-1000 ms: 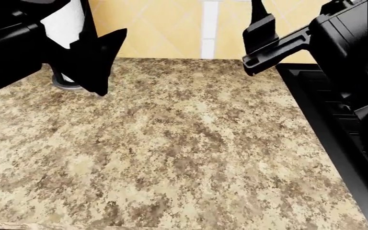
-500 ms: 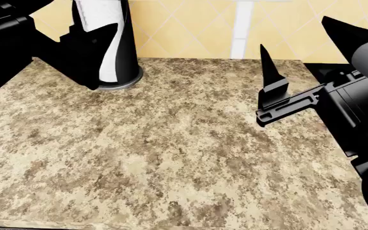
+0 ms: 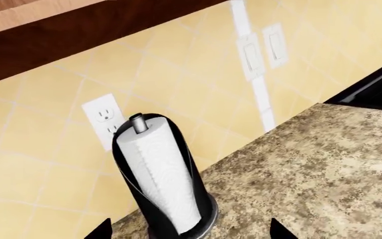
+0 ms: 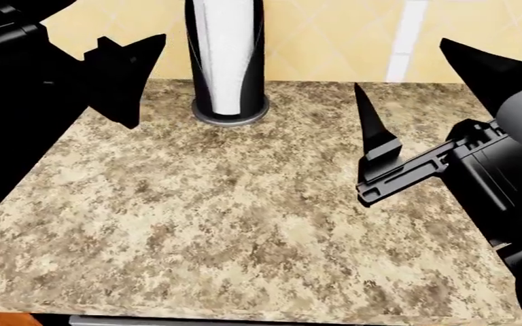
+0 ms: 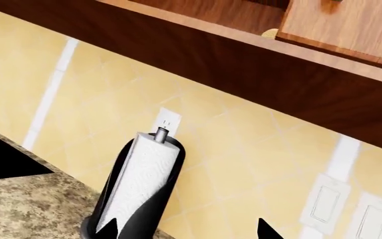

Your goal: Pick the lemon, kiwi from the counter and place them in the cabinet. Then close the cabinet.

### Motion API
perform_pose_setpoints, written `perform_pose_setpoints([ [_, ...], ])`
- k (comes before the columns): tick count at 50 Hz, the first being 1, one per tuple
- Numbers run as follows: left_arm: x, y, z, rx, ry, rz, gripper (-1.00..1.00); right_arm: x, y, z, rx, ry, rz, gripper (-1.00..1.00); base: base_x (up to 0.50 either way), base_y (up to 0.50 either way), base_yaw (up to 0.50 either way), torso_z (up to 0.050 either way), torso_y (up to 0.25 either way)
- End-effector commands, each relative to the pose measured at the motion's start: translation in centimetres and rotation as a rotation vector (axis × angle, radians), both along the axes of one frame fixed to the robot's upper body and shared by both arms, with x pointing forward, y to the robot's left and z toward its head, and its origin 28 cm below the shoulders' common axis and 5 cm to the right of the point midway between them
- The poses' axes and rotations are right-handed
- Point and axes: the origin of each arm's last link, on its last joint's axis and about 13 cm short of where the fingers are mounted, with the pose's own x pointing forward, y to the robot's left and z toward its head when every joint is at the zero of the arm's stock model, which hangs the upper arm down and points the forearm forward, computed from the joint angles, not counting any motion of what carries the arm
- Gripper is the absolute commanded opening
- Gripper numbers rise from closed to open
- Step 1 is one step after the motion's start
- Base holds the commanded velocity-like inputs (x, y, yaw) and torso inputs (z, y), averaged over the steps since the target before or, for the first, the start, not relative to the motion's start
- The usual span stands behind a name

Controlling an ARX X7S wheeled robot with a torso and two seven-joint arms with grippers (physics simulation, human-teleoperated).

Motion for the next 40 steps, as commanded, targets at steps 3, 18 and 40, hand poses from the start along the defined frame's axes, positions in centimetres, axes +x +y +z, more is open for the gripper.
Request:
perform_pose_setpoints([
  [3, -0.02, -0.05, 0.15, 0.002, 0.001, -0.001, 1.00, -0.24, 0.03, 0.07, -0.004, -0.010, 0.032, 1.00, 0.19, 0.51, 0.00, 0.000, 0.000],
  [18, 0.13, 0.06, 0.90, 0.014, -0.006, 0.005, 1.00, -0.38, -0.09, 0.46, -0.006, -0.019, 0.040, 1.00, 0.26, 0.46, 0.00, 0.000, 0.000],
  [40, -0.07, -0.25, 0.90, 0.012, -0.014, -0.004, 1.00, -0.50, -0.14, 0.66, -0.009, -0.018, 0.026, 1.00, 0.17, 0.12, 0.00, 0.000, 0.000],
])
